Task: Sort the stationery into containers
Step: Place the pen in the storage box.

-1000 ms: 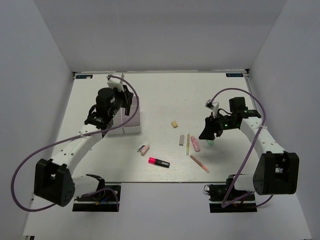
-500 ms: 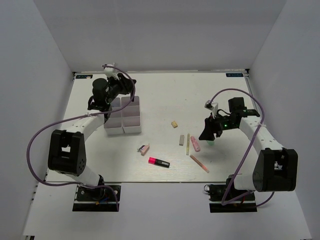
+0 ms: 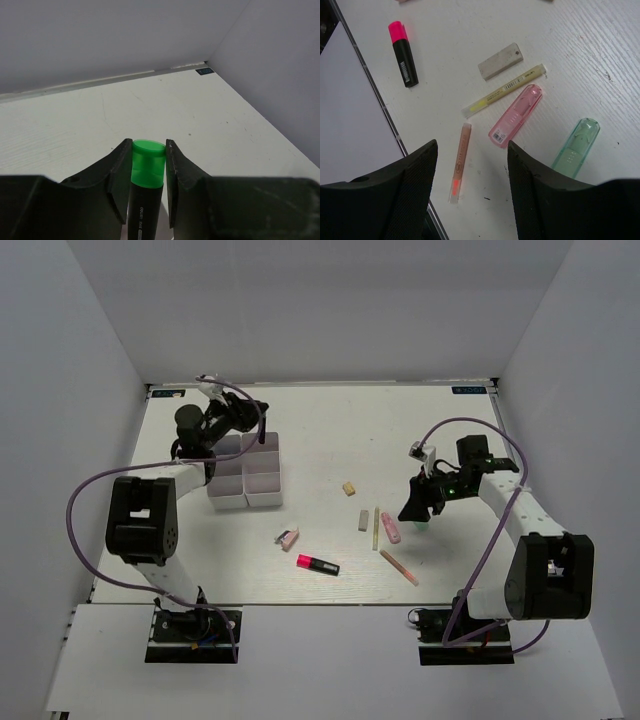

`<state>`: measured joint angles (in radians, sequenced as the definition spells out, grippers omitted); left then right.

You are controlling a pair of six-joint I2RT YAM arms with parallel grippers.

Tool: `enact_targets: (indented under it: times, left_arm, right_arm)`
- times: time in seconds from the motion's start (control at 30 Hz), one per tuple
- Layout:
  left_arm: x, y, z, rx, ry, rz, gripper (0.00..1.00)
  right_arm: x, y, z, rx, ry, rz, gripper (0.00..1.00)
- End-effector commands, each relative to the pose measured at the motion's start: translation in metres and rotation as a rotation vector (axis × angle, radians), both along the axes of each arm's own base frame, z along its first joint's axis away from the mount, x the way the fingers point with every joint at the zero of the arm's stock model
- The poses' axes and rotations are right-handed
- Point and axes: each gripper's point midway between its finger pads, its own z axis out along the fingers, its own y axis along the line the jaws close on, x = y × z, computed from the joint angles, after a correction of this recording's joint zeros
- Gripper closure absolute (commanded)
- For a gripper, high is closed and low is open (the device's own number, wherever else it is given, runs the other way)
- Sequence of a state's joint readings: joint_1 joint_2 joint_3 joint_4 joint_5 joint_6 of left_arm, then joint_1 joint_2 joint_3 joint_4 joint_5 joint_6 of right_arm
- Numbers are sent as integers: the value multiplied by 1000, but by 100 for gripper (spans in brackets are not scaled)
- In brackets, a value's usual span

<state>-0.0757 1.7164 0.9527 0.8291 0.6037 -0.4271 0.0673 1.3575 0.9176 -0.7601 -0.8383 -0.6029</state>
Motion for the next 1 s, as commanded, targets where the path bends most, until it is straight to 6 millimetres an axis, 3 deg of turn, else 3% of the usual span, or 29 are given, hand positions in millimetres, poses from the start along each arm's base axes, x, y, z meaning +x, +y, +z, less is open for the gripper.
enact_targets:
  times: [0.0, 0.57, 0.97]
  left_arm:
    - [-9, -5, 35, -18, -129, -148, 100]
    - [-29, -14, 0, 122, -99, -290, 100]
    - [-28, -13, -11, 181, -90, -267, 72]
  right_arm:
    - [0, 0, 1, 17, 1, 8, 39]
    - [1, 0, -1, 22, 16, 15, 39]
    - [-2, 0, 1, 33, 17, 25, 38]
